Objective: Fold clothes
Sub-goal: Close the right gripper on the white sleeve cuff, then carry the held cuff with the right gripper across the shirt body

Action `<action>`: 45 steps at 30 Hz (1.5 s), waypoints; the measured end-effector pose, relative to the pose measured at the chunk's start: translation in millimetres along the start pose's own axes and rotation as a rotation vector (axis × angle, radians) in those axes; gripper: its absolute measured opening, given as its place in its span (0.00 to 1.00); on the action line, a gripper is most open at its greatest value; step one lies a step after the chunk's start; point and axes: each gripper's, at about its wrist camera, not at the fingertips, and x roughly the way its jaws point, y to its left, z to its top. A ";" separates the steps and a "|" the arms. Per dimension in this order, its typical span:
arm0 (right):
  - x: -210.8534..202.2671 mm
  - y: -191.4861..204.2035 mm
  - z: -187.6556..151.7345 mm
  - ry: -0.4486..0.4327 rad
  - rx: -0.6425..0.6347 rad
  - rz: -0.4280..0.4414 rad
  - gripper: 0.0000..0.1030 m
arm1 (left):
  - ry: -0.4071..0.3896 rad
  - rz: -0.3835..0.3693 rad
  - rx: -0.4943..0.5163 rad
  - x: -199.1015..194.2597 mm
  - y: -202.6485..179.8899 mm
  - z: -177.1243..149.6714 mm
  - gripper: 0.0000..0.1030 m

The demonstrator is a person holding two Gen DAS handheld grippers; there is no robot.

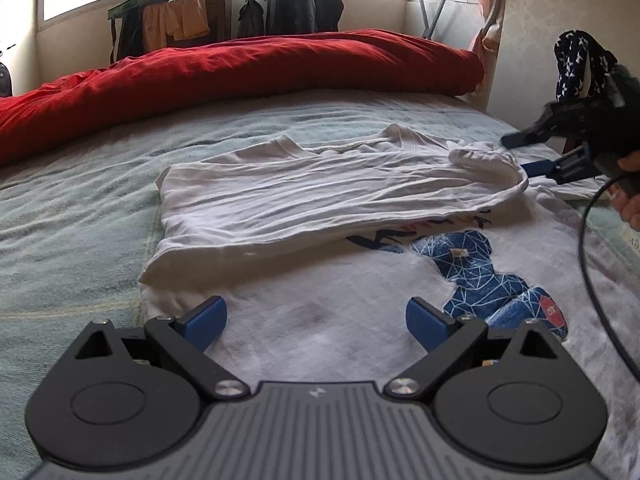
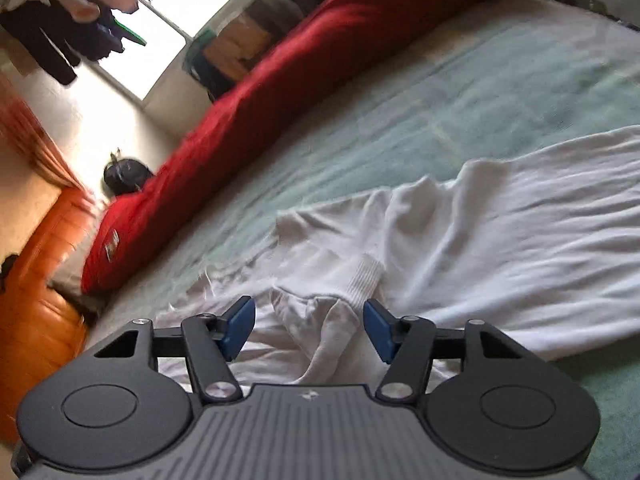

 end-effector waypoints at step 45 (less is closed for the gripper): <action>-58.8 -14.5 -25.8 -0.119 0.049 -0.225 0.29 | 0.003 -0.012 0.002 1.5 -1.5 -0.7 0.93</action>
